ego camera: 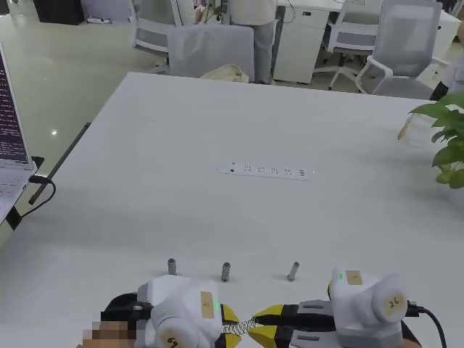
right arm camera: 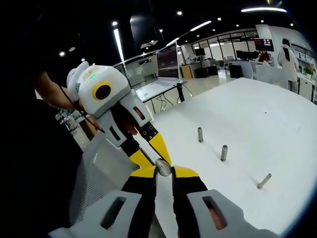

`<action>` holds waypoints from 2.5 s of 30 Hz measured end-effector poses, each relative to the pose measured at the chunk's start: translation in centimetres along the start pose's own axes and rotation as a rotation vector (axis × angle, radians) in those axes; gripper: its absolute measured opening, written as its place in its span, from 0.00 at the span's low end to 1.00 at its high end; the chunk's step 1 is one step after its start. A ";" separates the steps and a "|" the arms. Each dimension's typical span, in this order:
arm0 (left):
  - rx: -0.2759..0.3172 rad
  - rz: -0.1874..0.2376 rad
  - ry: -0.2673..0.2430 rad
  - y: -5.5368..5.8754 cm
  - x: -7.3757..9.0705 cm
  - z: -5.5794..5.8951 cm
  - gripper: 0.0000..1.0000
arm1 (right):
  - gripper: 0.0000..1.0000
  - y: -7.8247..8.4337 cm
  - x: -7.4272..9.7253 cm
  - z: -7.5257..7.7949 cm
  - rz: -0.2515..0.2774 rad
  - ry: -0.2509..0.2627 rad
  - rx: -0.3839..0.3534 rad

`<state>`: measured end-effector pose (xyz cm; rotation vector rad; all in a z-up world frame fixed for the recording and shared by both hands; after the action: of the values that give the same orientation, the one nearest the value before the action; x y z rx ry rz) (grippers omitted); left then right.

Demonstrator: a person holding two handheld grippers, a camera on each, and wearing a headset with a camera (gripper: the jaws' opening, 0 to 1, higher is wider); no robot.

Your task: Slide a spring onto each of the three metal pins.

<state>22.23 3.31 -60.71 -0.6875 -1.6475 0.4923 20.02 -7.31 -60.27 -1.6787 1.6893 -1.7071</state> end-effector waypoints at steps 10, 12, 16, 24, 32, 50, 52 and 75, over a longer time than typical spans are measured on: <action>0.019 0.006 -0.007 0.3 -0.5 0.1 0.03 | 0.08 0.0 -0.1 -0.3 -0.009 0.012 0.015; 0.032 0.011 -0.003 0.3 -0.6 0.1 0.03 | 0.08 -0.1 -0.1 -0.3 -0.014 0.016 0.024; 0.037 0.004 -0.007 0.6 -0.8 0.1 0.03 | 0.08 -0.1 0.1 -0.4 -0.016 0.022 0.029; 0.059 0.009 0.002 0.8 -1.0 0.1 0.03 | 0.08 -0.1 0.5 -0.3 -0.016 0.029 0.030; 0.056 0.008 0.027 0.5 -1.3 0.4 0.02 | 0.08 -0.2 0.5 -0.7 -0.052 0.023 0.055; 0.074 0.084 0.059 -1.1 -1.3 0.3 0.02 | 0.17 -1.2 1.1 -0.3 -0.310 0.001 0.324; 0.071 0.086 0.063 -1.1 -1.4 0.4 0.02 | 0.16 -1.2 1.1 -0.3 -0.332 -0.003 0.346; 0.050 0.081 0.094 -1.2 -1.5 1.0 0.02 | 0.09 -1.0 -0.2 -1.0 -0.449 -0.062 0.476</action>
<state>21.17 1.45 -61.22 -0.7314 -1.5193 0.5501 19.84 -6.33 -59.33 -1.9217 0.8121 -2.0077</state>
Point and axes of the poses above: the centre of the closed fingertips' face, and the gripper's own axes: x roughly backward along the fingers, z roughly to its right, y roughly out of its underside, the point moved 7 cm from there along x, roughly backward along the fingers, and after that the axes turned 6 degrees about -z, right-handed, at the moved point
